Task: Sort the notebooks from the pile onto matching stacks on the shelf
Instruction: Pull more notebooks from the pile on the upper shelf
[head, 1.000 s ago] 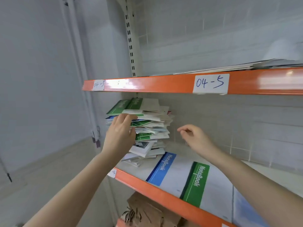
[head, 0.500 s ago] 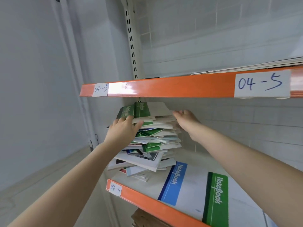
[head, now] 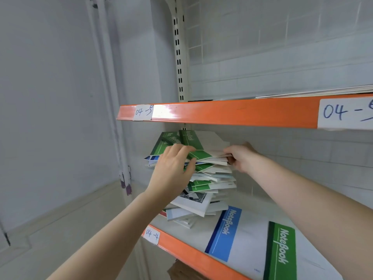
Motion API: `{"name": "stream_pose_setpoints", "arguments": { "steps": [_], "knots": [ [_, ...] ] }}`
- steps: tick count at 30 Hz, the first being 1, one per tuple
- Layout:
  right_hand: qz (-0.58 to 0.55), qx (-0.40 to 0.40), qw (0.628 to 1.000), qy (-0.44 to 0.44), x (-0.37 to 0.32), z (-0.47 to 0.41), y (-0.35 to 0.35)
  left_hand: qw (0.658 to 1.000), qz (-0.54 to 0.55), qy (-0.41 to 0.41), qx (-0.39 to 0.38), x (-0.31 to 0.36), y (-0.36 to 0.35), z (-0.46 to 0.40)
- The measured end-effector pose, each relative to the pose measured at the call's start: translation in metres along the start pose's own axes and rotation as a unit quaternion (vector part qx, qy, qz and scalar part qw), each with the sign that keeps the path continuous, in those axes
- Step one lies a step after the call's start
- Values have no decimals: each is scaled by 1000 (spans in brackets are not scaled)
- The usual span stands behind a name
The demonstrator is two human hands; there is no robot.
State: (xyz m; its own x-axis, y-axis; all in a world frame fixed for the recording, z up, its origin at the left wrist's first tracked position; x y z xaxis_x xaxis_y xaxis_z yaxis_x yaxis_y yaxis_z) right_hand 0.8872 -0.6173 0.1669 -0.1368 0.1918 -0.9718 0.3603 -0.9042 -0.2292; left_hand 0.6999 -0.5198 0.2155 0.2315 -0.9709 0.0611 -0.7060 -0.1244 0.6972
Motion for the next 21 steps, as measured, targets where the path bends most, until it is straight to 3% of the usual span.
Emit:
{"name": "stream_pose_setpoints", "arguments": {
  "steps": [2, 6, 9, 14, 21],
  "knots": [
    [-33, -10, 999, -20, 0, 2, -1, 994, -28, 101, 22, -30, 8, 0],
    [-58, 5, 997, -54, 2, 8, 9, 965, 6, 251, -73, -79, -8, 7],
    [-62, 11, 994, -89, 10, 14, 20, 960, 59, 256, -93, -79, -14, 11],
    [-91, -4, 989, -119, 20, 18, 27, 970, 53, 236, -26, -62, -1, 19],
    [-109, -32, 984, -136, 27, 30, 34, 968, 70, 239, -18, -50, -1, 26]
  ]
}}
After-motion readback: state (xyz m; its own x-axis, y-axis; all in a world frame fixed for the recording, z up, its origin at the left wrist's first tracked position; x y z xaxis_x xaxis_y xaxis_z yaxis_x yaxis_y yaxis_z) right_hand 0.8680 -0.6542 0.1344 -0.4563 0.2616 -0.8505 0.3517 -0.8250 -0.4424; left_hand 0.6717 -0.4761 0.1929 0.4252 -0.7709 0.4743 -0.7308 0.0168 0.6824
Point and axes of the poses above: each hand's wrist, its own z-axis away from the middle knuckle, its own y-axis out of the back of the hand, x = y × z, the point moved 9 cm from there along -z, towards the middle knuckle, and after that the axes turned 10 degrees about -z, right-handed, at the moved point
